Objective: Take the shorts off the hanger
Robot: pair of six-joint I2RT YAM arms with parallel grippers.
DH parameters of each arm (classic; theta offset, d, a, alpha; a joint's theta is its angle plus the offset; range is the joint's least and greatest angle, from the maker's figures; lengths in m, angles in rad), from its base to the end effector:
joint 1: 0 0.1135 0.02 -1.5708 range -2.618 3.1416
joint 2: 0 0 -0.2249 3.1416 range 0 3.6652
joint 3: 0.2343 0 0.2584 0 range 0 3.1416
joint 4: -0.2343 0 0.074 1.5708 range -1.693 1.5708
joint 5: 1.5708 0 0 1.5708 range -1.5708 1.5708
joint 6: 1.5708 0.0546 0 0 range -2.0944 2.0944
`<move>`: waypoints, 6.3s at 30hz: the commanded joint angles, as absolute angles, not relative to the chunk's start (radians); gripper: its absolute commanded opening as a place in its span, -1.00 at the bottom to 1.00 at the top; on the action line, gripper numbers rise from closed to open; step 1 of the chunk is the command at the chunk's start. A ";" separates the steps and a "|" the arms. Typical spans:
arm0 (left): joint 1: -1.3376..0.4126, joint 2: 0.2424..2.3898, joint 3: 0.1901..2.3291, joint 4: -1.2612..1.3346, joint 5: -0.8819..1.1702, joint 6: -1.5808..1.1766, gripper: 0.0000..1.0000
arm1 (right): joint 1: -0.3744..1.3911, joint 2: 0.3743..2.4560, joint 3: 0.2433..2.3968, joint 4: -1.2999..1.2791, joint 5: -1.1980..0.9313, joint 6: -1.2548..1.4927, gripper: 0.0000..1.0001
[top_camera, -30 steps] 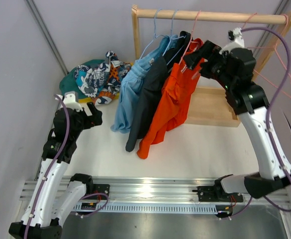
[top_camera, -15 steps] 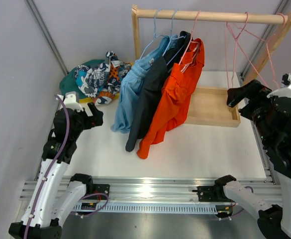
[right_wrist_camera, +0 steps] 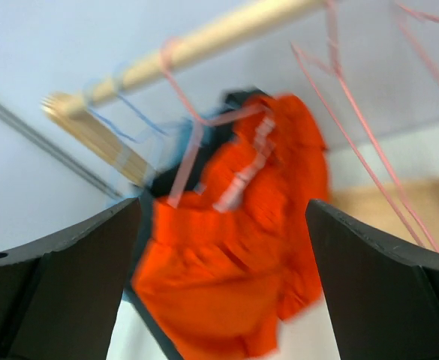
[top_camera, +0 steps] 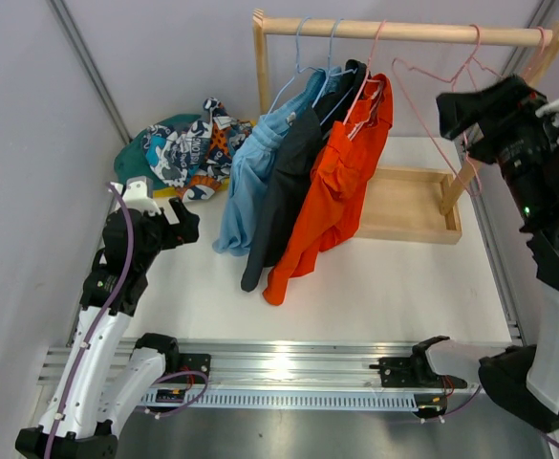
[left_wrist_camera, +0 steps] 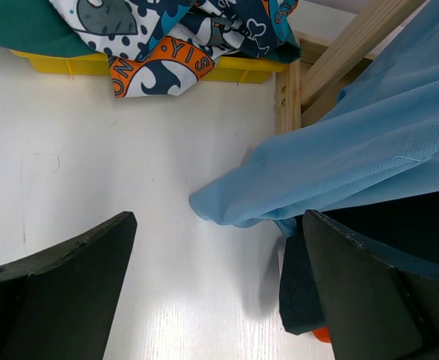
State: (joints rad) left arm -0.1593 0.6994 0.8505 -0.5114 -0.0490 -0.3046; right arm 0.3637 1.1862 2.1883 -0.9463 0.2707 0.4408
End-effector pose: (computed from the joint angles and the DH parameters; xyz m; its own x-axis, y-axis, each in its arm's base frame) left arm 0.2054 -0.0303 0.3101 -0.3660 -0.2446 -0.8979 0.0036 0.9645 -0.2642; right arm 0.1424 0.0386 0.5731 0.0074 0.4427 -0.8966 -0.1066 0.8919 0.4395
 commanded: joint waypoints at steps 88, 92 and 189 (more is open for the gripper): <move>-1.055 1.479 1.440 0.141 0.305 -0.261 0.84 | 0.429 1.223 1.919 -0.554 0.216 0.612 -1.00; -1.068 1.496 1.407 0.163 0.314 -0.275 0.45 | 0.428 1.236 1.937 -0.552 0.216 0.609 -1.00; -0.223 1.690 2.508 -0.051 -0.410 0.255 -1.00 | 0.040 0.871 1.000 -0.348 -0.486 0.673 0.99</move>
State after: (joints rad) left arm -0.2718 1.6115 2.4523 -0.3847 -0.5419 0.2279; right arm 0.0257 0.8944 1.0554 -0.4622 -0.4049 0.6765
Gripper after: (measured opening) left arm 0.015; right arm 0.993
